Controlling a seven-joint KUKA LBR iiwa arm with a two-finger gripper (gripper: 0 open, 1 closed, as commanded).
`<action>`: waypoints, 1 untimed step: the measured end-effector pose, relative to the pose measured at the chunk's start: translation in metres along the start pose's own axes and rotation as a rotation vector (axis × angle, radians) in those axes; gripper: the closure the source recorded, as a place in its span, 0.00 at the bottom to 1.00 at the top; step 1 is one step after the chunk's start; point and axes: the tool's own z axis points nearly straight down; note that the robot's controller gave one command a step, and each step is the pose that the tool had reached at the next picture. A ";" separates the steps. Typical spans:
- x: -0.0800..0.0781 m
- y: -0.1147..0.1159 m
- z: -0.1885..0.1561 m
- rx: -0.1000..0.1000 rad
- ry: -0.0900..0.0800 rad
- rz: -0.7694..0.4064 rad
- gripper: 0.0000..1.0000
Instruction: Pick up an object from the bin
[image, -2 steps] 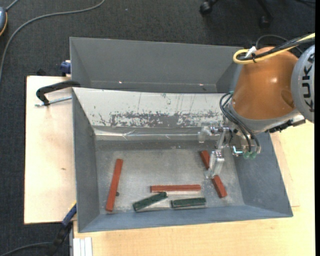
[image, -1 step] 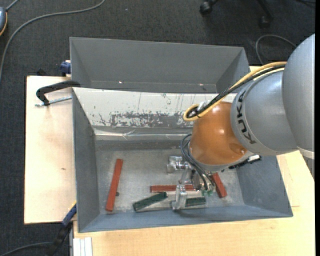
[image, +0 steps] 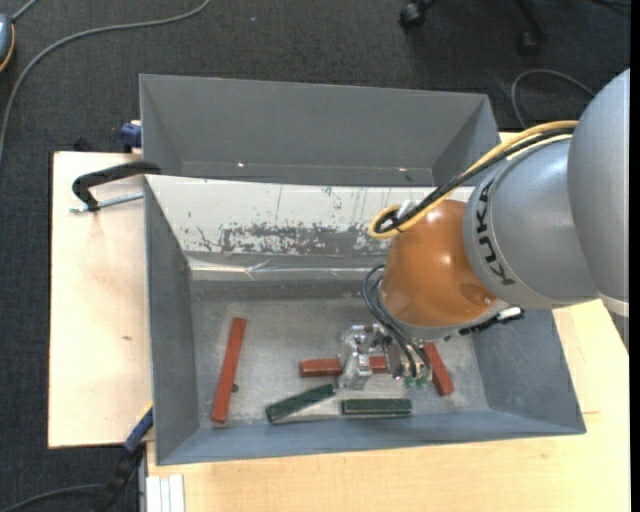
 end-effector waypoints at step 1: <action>-0.015 0.006 -0.137 0.000 -0.013 -0.045 1.00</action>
Offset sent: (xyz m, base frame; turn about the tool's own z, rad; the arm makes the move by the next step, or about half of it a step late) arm 0.0122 0.0055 0.1318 -0.0453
